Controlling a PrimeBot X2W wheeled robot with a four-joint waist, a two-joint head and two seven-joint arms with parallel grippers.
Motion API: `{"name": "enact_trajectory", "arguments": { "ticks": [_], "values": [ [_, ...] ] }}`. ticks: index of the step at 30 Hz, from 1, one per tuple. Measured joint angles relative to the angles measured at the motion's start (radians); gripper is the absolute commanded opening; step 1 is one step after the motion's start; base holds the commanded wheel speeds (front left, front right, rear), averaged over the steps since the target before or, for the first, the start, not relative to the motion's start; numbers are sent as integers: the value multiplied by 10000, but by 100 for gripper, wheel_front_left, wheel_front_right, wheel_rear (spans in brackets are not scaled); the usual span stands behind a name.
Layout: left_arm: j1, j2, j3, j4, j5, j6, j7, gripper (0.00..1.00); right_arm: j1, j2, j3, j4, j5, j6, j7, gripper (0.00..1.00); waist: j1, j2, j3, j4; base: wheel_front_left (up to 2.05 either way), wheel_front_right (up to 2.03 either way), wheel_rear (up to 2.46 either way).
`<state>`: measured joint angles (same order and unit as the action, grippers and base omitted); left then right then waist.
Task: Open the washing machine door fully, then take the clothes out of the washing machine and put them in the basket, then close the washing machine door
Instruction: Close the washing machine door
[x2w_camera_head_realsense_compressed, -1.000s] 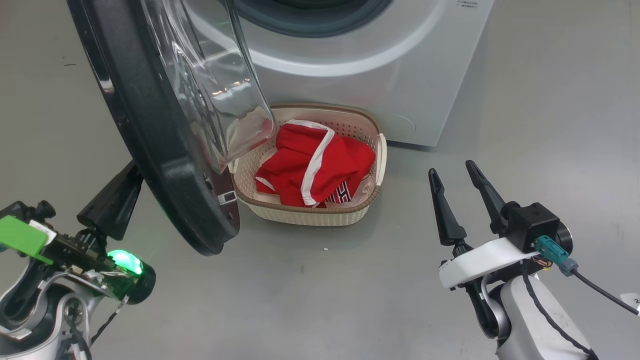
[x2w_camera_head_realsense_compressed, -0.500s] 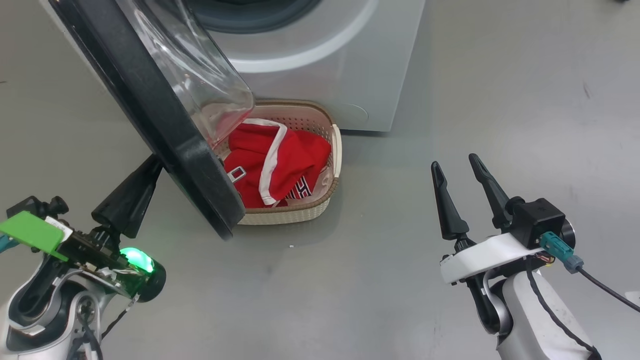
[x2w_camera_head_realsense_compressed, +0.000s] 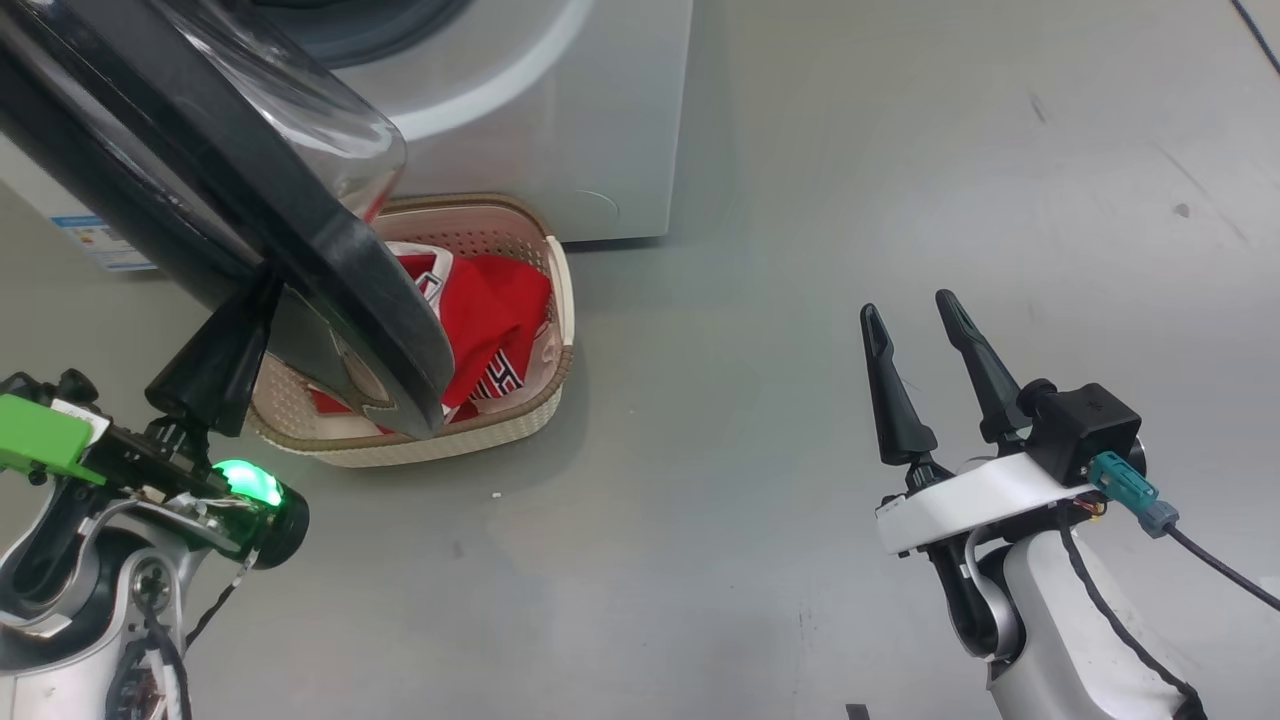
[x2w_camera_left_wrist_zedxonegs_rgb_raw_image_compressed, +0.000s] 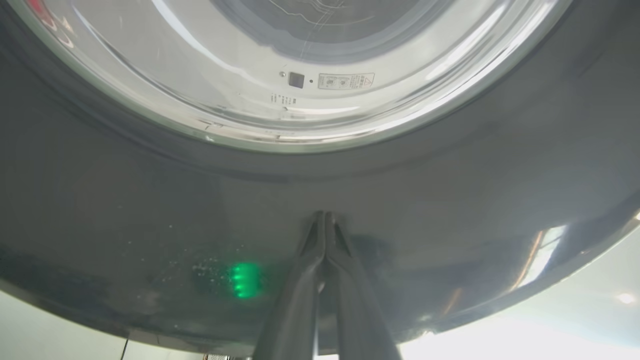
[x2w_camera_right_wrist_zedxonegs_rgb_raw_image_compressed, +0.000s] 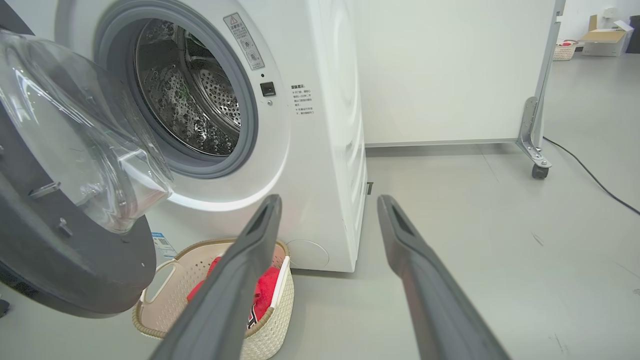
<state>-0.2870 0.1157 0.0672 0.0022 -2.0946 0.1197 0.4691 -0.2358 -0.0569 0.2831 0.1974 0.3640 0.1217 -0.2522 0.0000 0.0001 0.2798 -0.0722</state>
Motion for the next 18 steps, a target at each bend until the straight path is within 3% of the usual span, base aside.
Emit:
{"name": "enact_trajectory", "arguments": {
  "ticks": [18],
  "values": [
    [-851,178,318,512,-533,0,-932,0,-2,15,165,-389,347,-115,0,100,0,0,462,-1719,0,0,0]
  ]
}}
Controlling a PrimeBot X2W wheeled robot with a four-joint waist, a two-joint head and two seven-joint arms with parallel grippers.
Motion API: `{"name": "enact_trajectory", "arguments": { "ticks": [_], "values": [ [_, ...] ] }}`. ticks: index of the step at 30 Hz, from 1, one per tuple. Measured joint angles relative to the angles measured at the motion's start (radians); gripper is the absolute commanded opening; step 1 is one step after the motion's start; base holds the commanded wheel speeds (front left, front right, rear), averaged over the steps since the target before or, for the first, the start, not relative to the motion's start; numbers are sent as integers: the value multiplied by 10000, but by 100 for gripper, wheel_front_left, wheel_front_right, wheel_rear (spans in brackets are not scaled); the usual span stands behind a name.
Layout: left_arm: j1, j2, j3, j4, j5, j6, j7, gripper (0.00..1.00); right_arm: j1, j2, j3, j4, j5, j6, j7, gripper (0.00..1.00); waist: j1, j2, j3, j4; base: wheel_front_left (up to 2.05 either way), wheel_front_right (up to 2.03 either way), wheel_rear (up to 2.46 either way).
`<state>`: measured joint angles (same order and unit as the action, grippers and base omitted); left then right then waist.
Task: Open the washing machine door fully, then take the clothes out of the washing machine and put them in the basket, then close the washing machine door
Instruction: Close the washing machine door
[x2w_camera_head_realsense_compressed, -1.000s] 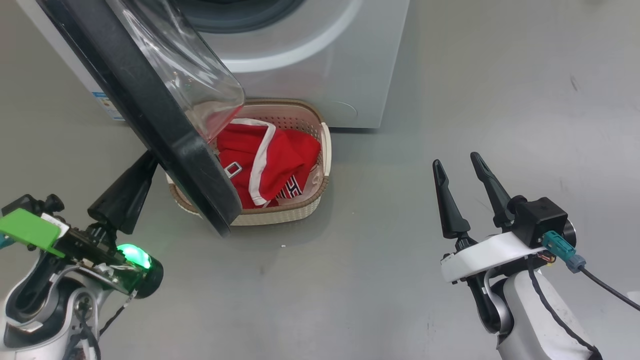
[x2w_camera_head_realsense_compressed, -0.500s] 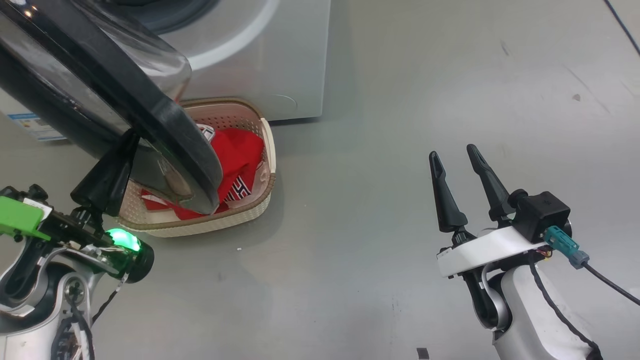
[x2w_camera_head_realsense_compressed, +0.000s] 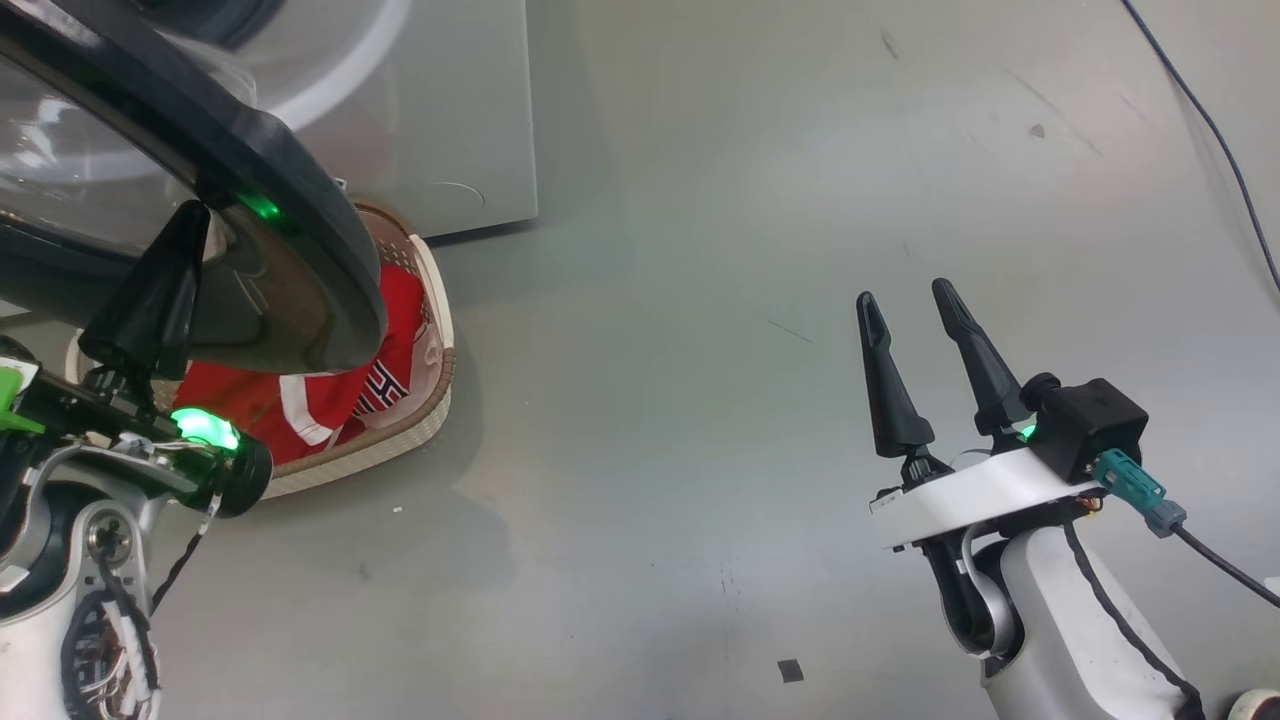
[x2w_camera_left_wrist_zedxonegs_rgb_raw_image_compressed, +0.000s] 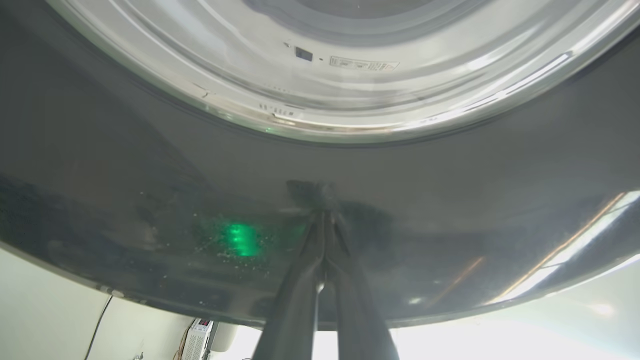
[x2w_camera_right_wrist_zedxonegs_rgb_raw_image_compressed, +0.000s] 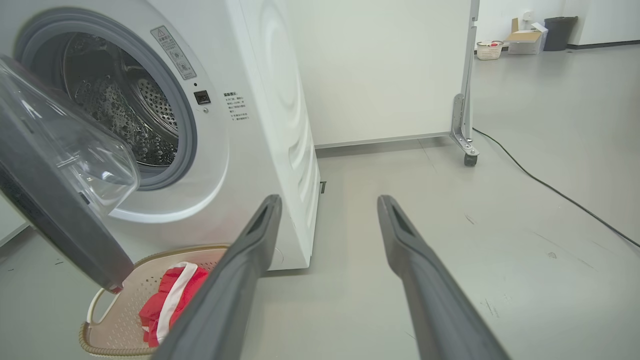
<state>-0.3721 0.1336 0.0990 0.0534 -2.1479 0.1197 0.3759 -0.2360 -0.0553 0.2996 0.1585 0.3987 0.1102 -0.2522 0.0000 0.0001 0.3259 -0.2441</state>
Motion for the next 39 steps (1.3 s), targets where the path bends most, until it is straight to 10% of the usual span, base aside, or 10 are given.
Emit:
{"name": "enact_trajectory", "arguments": {
  "ticks": [16,39],
  "values": [
    [-843,-33,-186,508,10,71,-604,0,2,40,-290,-270,215,-341,0,100,0,0,346,-300,0,0,0],
    [240,380,-2100,1164,1994,-621,115,0,13,56,-834,-123,-389,-240,0,100,0,0,-346,1462,0,0,0]
  ]
}}
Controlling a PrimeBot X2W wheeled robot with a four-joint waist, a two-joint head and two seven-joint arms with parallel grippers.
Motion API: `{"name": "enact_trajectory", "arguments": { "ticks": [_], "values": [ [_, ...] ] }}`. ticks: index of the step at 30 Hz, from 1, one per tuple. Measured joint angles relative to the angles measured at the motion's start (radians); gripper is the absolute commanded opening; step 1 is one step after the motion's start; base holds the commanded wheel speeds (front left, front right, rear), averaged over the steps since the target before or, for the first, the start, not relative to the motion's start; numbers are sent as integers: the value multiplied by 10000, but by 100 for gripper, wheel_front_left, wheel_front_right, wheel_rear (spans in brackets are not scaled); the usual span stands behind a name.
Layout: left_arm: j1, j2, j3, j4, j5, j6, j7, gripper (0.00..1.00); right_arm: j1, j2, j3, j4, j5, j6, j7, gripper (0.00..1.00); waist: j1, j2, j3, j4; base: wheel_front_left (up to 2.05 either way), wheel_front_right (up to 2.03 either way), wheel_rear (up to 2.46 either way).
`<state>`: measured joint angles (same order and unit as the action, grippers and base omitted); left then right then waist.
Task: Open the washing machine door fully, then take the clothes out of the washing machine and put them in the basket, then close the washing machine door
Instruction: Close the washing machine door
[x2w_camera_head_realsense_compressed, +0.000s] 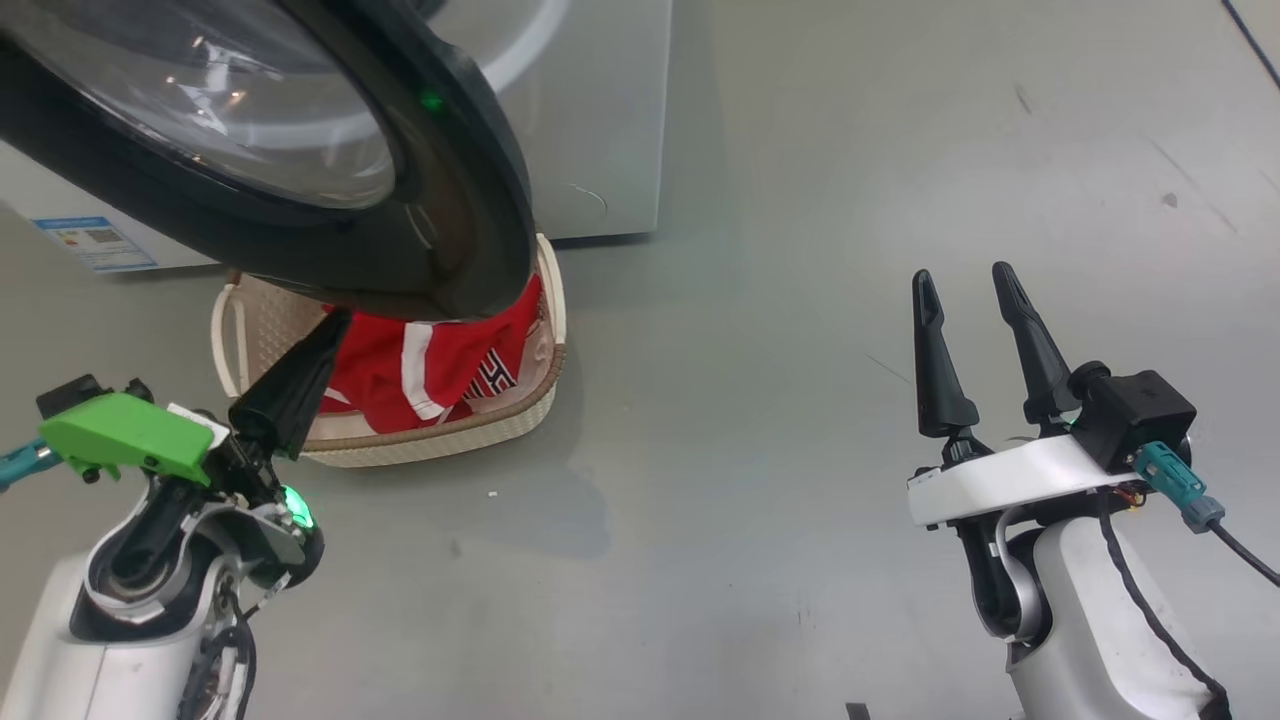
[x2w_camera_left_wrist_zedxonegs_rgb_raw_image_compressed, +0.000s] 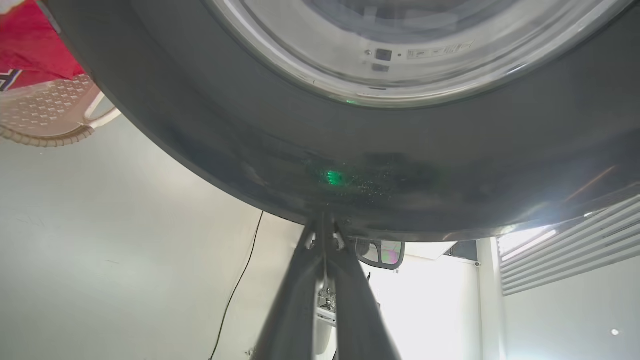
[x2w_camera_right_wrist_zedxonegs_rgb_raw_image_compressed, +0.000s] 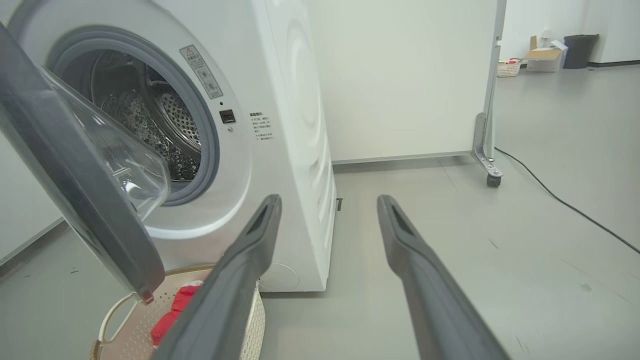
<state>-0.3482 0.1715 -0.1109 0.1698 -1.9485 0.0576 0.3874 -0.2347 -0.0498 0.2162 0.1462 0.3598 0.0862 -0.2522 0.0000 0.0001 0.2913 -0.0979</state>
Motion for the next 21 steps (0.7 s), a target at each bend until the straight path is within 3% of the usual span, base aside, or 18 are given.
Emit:
{"name": "enact_trajectory", "arguments": {
  "ticks": [11,21],
  "values": [
    [918,637,-307,349,2343,-1390,-915,0,102,-159,-94,151,-282,96,0,100,0,0,-652,1163,0,0,0],
    [1485,1517,-495,403,5166,-1647,-2665,0,413,-127,-56,293,-362,186,0,100,0,0,-1288,1928,0,0,0]
  ]
}}
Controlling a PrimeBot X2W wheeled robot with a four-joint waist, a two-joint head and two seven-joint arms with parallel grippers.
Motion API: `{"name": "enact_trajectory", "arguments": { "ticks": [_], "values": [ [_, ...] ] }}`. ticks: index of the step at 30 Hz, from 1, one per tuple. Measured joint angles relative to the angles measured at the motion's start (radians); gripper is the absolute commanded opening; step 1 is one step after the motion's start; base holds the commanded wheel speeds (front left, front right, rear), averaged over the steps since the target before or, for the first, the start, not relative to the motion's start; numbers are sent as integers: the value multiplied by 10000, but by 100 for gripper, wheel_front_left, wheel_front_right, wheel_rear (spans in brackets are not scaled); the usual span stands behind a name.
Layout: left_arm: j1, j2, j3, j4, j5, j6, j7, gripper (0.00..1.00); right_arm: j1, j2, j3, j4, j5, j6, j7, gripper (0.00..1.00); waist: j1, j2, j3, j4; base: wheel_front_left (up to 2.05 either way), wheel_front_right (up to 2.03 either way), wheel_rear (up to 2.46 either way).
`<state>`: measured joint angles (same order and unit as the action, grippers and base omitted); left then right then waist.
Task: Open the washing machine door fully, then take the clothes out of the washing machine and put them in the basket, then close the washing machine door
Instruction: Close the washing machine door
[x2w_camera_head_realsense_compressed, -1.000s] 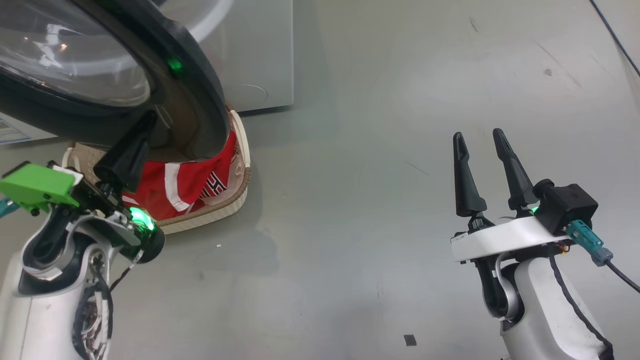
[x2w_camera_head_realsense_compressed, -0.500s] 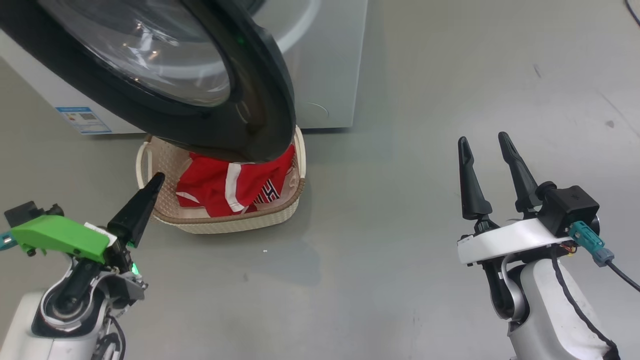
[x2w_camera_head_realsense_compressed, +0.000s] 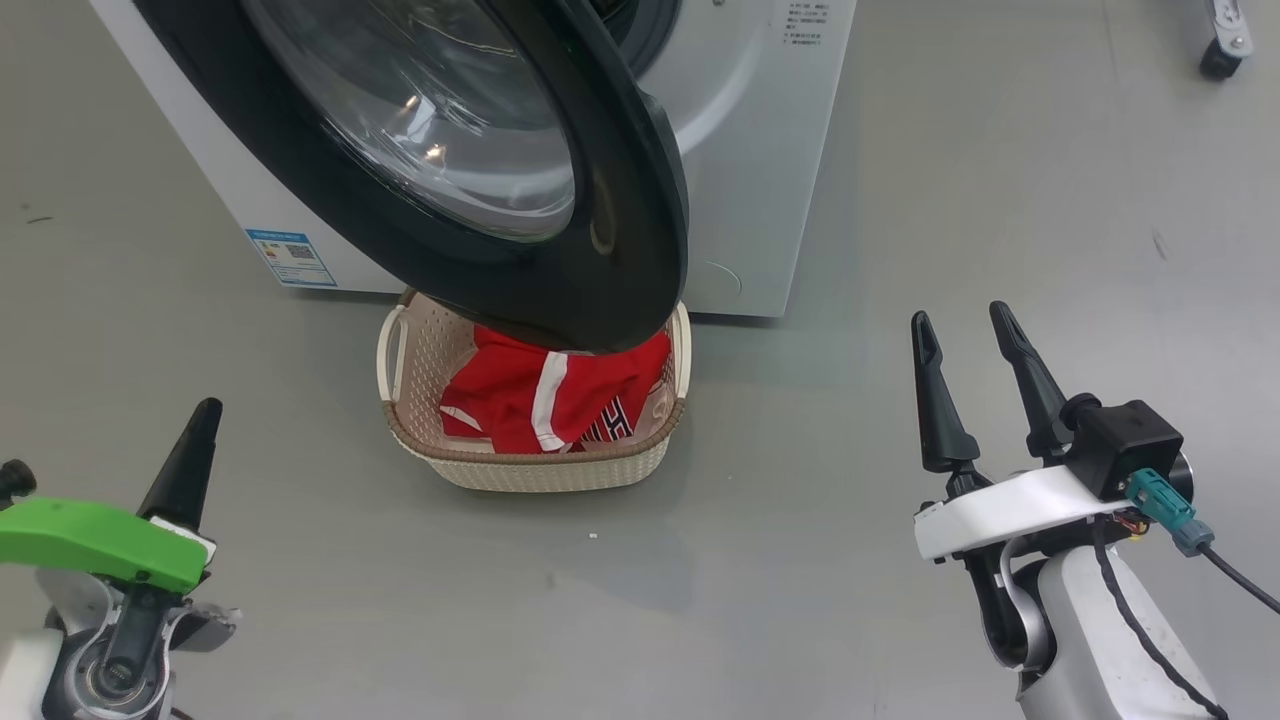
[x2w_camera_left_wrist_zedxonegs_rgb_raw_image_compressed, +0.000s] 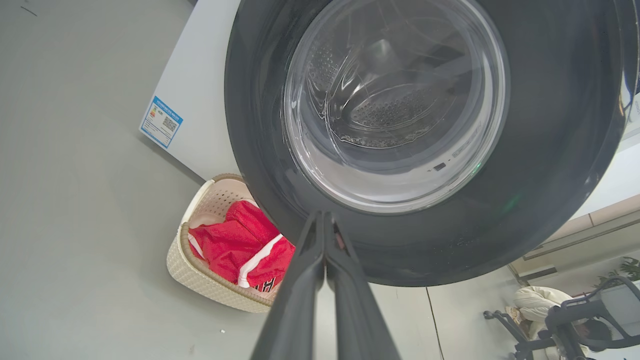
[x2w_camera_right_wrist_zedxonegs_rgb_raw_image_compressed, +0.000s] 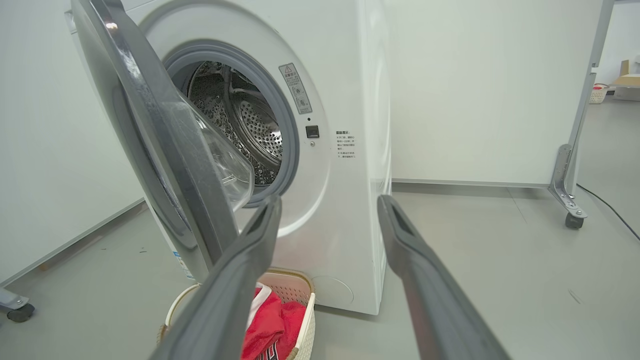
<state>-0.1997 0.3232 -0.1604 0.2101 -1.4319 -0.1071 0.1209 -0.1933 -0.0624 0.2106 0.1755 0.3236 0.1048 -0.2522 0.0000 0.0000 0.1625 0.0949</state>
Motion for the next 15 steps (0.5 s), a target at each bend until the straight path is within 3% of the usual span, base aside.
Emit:
{"name": "enact_trajectory", "arguments": {
  "ticks": [8,11,15],
  "values": [
    [274,525,-192,-263,2508,-84,-1837,0,111,6,167,44,-4,75,0,100,0,0,-326,283,0,0,0],
    [385,395,-192,-288,2853,-84,-2456,0,113,8,174,44,-4,75,0,100,0,0,-365,291,0,0,0],
    [681,495,-456,-278,4092,-86,-3377,0,140,10,192,79,-4,84,0,100,0,0,-430,265,0,0,0]
  ]
}}
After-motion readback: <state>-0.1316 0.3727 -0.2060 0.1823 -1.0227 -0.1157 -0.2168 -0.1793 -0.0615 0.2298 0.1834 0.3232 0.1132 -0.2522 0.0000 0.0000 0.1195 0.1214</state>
